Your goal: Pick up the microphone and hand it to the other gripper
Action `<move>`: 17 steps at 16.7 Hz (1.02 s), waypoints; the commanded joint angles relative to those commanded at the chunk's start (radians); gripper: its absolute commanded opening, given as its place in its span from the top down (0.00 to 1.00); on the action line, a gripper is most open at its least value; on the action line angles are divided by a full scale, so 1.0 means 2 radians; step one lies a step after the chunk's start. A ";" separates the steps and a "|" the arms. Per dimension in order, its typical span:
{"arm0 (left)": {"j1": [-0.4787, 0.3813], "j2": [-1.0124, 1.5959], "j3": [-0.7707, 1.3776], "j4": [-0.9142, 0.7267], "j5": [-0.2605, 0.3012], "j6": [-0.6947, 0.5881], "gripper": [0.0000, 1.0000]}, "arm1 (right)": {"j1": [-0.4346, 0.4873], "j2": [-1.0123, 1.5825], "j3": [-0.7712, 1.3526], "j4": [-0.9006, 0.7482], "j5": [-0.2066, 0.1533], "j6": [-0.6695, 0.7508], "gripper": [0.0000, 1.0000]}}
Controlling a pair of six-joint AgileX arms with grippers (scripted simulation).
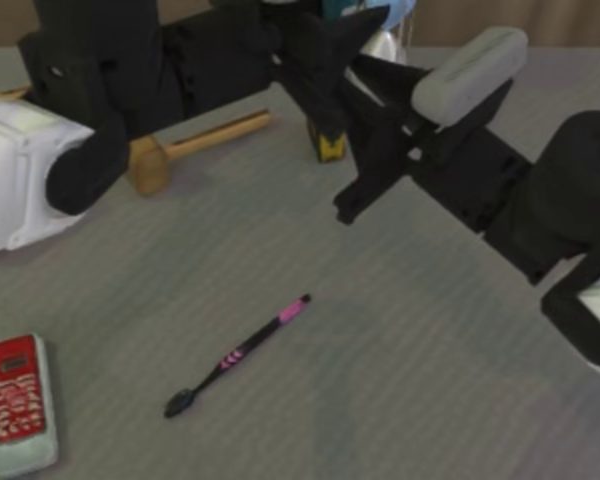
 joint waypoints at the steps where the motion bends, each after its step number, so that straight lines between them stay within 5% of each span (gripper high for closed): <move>1: 0.000 0.000 0.000 0.000 0.000 0.000 1.00 | 0.000 0.000 0.000 0.000 0.000 0.000 0.55; 8: 0.000 0.000 0.000 0.000 0.000 0.000 1.00 | 0.000 0.000 0.000 0.000 0.000 0.000 0.02; 17: 0.000 -0.001 0.002 0.000 -0.001 0.001 1.00 | -0.001 0.002 -0.001 0.000 0.001 -0.001 0.00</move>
